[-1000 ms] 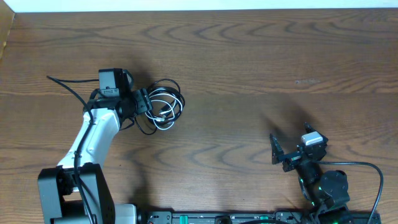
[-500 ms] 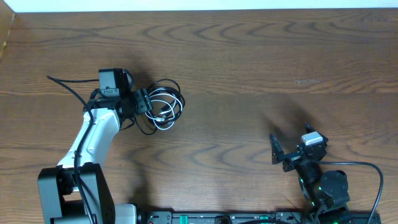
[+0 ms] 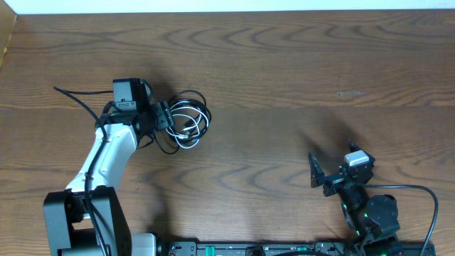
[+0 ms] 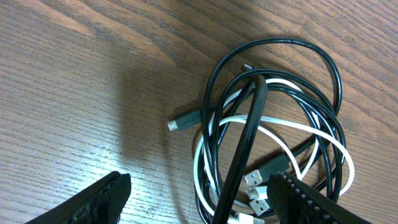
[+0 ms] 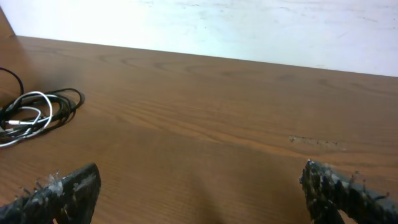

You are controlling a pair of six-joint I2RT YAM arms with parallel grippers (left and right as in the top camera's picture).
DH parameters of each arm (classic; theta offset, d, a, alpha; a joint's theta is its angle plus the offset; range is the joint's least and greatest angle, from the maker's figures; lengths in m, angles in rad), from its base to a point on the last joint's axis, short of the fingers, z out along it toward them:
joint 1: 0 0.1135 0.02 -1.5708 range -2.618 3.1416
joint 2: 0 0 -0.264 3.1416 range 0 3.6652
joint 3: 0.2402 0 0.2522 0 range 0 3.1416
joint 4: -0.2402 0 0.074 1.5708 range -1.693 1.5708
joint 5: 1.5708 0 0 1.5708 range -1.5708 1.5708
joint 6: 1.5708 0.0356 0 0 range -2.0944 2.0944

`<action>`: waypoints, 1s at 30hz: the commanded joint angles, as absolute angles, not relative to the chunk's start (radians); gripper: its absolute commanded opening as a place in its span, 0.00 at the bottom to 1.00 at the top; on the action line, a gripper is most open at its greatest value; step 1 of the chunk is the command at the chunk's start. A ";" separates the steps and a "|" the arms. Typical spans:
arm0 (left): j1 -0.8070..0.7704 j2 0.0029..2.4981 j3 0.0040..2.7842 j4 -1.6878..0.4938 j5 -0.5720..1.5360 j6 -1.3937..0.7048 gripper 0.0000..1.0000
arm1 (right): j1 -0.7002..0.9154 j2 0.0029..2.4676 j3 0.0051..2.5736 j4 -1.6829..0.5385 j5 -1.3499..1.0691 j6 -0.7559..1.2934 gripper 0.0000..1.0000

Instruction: Untangle cables

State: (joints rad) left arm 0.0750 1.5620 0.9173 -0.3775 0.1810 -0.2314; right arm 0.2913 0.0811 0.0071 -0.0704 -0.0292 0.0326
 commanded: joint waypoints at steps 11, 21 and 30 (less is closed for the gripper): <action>0.077 1.573 0.902 -0.376 0.172 -0.226 0.76 | 0.295 0.083 0.006 -0.075 -0.025 0.018 0.99; 0.077 1.573 0.902 -0.376 0.181 -0.226 0.75 | 0.295 0.083 0.006 -0.075 -0.025 0.018 0.99; 0.042 1.573 0.901 -0.375 0.277 -0.226 0.74 | 0.295 0.083 0.006 -0.075 -0.025 0.018 0.99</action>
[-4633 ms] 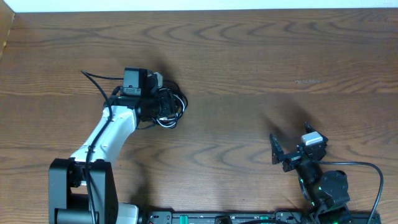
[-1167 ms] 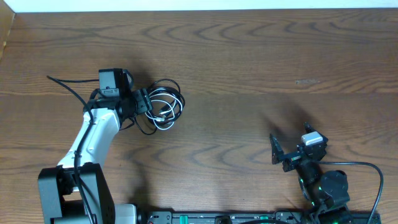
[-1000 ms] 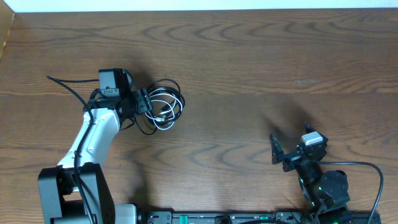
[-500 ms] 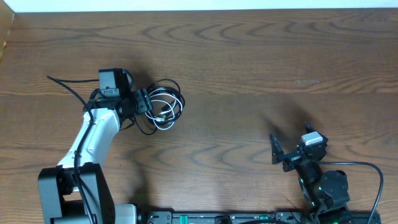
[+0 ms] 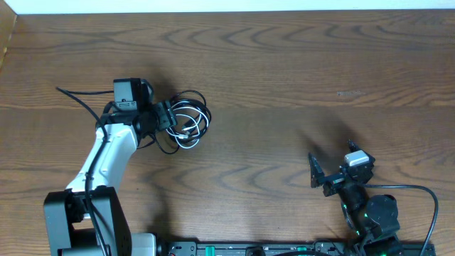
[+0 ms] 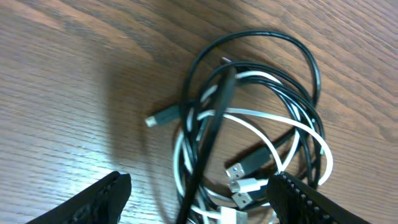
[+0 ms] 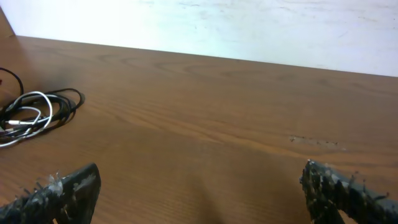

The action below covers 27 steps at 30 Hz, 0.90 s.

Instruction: Untangle cables

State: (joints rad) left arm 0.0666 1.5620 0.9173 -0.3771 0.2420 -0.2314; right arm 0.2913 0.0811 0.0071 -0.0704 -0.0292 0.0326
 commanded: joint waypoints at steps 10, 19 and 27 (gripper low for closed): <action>-0.116 1.573 0.901 -0.368 0.277 -0.225 0.29 | 0.295 0.083 0.006 -0.075 -0.025 0.018 0.99; -0.229 1.573 0.901 -0.368 0.277 -0.225 0.33 | 0.295 0.083 0.006 -0.075 -0.025 0.018 0.99; -0.242 1.573 0.902 -0.367 0.277 -0.226 0.72 | 0.295 0.083 0.006 -0.075 -0.025 0.018 0.99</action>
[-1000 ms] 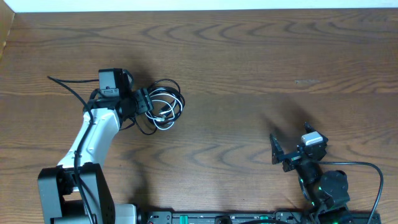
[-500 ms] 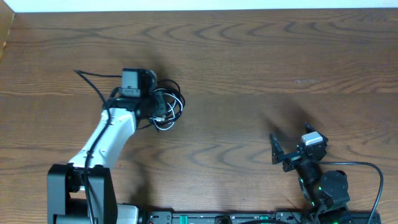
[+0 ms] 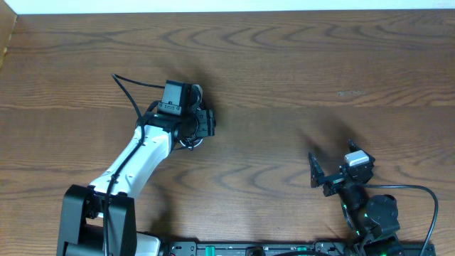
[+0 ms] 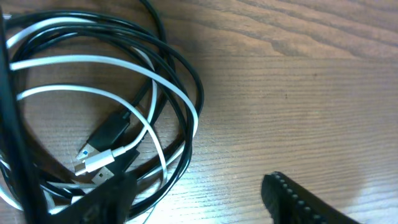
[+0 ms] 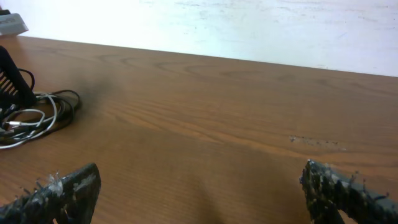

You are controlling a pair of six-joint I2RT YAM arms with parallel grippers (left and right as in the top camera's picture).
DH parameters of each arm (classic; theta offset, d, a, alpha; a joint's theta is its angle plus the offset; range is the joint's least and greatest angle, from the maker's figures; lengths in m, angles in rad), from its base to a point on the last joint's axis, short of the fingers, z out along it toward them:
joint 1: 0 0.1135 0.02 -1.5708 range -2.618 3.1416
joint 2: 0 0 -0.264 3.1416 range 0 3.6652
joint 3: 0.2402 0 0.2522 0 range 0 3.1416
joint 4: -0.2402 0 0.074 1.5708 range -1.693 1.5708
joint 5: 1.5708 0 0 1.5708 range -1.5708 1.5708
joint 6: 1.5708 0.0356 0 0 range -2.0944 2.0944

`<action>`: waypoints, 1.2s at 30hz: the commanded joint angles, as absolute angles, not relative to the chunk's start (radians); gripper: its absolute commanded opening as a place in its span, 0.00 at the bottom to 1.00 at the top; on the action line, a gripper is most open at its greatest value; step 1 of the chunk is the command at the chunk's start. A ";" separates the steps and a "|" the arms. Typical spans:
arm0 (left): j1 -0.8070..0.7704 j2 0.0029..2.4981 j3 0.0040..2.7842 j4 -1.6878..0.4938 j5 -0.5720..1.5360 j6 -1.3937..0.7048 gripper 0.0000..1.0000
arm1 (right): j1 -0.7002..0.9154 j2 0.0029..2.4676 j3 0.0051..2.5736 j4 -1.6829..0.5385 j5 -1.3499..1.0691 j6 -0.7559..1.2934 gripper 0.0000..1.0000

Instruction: Untangle cables

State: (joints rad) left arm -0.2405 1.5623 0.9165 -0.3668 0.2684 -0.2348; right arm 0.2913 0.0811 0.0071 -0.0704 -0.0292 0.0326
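A tangle of black and white cables lies on the wooden table, with USB plugs in its middle. My left gripper is open low over the bundle's right side. Its left finger overlaps the loops, while its right finger stands over bare wood. Overhead, the left gripper covers most of the cables. The right wrist view shows the bundle far off at the left. My right gripper is open with nothing in it, and overhead it sits near the front edge.
The left arm's own black lead arcs behind its wrist. A pale wall runs along the table's far edge. A faint scuff marks the wood on the right.
My left gripper was at the bundle's left side and is now over its right side, so it covers most of the cables from above. The bundle has barely moved. The right arm stayed still.
At first my left gripper stood open at the left of the cable bundle, with the loops ahead of it. A second later it was much the same, slightly nearer. Now it is open over the bundle's right part, while the right gripper rests open throughout.
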 commanded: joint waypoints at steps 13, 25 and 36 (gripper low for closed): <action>-0.182 1.573 0.902 -0.337 -0.015 -0.225 0.88 | 0.295 0.083 0.006 -0.075 -0.025 0.018 0.99; -0.131 1.573 0.901 -0.380 -0.020 -0.225 0.98 | 0.295 0.083 0.006 -0.075 -0.025 0.018 0.99; -0.131 1.573 0.901 -0.380 -0.020 -0.225 0.98 | 0.295 0.083 0.006 -0.075 -0.025 0.018 0.99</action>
